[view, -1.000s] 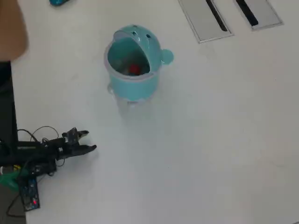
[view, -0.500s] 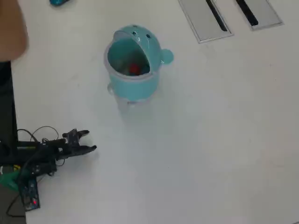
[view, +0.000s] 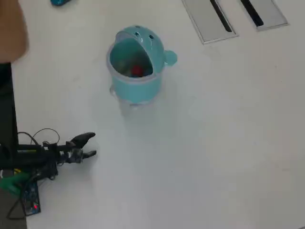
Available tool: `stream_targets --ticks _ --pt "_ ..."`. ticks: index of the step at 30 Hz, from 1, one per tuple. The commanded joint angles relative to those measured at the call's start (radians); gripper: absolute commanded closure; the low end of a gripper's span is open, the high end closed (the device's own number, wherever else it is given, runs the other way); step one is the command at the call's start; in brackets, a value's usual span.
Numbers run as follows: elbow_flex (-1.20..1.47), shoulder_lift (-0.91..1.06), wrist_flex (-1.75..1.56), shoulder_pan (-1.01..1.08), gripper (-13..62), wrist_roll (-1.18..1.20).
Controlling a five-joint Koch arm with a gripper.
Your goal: Grasp RGB lego blocks and put them in the bin one by one.
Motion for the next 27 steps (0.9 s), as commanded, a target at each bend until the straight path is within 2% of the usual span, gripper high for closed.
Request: stream_targets --ticks 1,17,27 --pt "0.074 0.08 0.023 0.0 14.9 0.08" --pt "0.075 0.08 0.175 0.025 14.2 0.397" --pt "0.075 0.08 0.238 0.052 14.4 0.466"
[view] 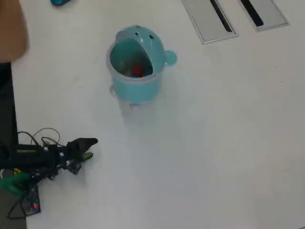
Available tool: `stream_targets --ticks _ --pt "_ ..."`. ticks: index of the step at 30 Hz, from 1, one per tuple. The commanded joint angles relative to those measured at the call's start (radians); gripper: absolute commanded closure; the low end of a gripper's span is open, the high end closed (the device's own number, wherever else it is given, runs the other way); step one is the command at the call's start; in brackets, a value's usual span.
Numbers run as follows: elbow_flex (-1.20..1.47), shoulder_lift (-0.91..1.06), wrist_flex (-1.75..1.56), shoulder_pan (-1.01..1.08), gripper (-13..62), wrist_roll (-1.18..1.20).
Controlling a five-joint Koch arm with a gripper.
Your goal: Grasp RGB lego blocks and put them in the bin one by one.
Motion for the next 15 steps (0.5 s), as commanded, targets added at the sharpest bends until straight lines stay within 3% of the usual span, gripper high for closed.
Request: stream_targets --ticks 1,15 --pt "0.075 0.08 0.123 0.014 14.4 0.031" --pt "0.074 0.078 0.11 0.012 14.8 0.021"
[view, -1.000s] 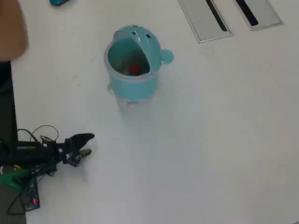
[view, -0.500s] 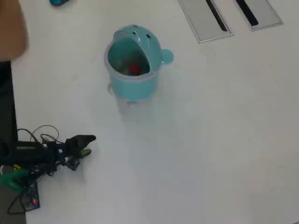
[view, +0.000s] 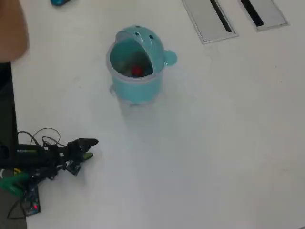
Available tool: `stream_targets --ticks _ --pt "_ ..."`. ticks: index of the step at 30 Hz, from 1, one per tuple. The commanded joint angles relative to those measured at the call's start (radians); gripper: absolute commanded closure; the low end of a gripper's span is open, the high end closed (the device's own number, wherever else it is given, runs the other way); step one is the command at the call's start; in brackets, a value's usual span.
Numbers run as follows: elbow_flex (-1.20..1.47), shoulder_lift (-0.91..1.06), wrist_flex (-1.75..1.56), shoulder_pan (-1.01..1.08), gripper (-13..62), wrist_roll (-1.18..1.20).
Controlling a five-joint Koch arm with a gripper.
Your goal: Grasp RGB lego blocks and put them in the bin one by one.
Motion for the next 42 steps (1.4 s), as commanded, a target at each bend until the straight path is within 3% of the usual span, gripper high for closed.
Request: stream_targets --ticks 1,14,42 --pt "0.074 0.078 0.109 0.002 14.8 -0.011" --pt "0.074 0.077 0.11 0.018 14.7 0.118" --pt "0.072 0.072 0.095 0.008 14.8 0.106"
